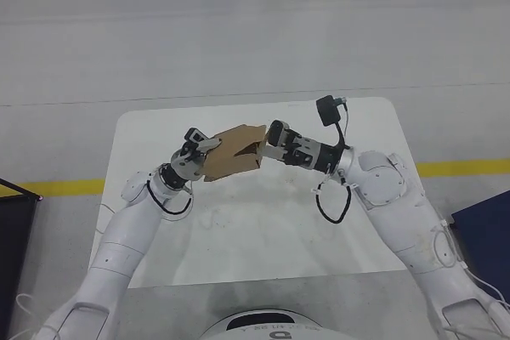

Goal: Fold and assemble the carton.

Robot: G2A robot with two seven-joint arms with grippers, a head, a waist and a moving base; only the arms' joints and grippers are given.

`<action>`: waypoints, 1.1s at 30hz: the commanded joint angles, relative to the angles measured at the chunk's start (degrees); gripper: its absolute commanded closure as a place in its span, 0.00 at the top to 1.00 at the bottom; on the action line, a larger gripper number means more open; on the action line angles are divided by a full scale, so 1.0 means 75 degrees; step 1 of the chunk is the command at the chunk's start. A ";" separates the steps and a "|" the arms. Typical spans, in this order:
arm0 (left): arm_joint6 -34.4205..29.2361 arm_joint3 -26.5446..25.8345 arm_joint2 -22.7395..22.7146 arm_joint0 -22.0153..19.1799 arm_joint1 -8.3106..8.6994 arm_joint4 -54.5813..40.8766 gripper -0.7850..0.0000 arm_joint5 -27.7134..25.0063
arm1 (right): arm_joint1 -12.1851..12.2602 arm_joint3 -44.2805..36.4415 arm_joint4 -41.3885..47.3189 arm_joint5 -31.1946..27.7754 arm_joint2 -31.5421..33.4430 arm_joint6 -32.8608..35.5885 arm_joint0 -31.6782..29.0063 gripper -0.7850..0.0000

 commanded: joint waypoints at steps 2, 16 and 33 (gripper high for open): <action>0.0293 0.0011 -0.0003 -0.0012 -0.0012 0.0072 0.00 -0.0058 | 0.0046 -0.0330 -0.0258 -0.0169 0.0115 0.0076 -0.0179 1.00; -0.0120 -0.0145 0.0016 0.0103 -0.0008 0.0196 0.00 0.0191 | 0.0001 -0.0431 -0.0737 0.0818 -0.0190 0.0072 -0.0003 1.00; -0.0404 -0.0141 0.0034 0.0048 -0.0012 0.0251 0.00 0.0382 | -0.0089 0.0035 -0.0501 0.0924 -0.0696 0.0577 0.0531 1.00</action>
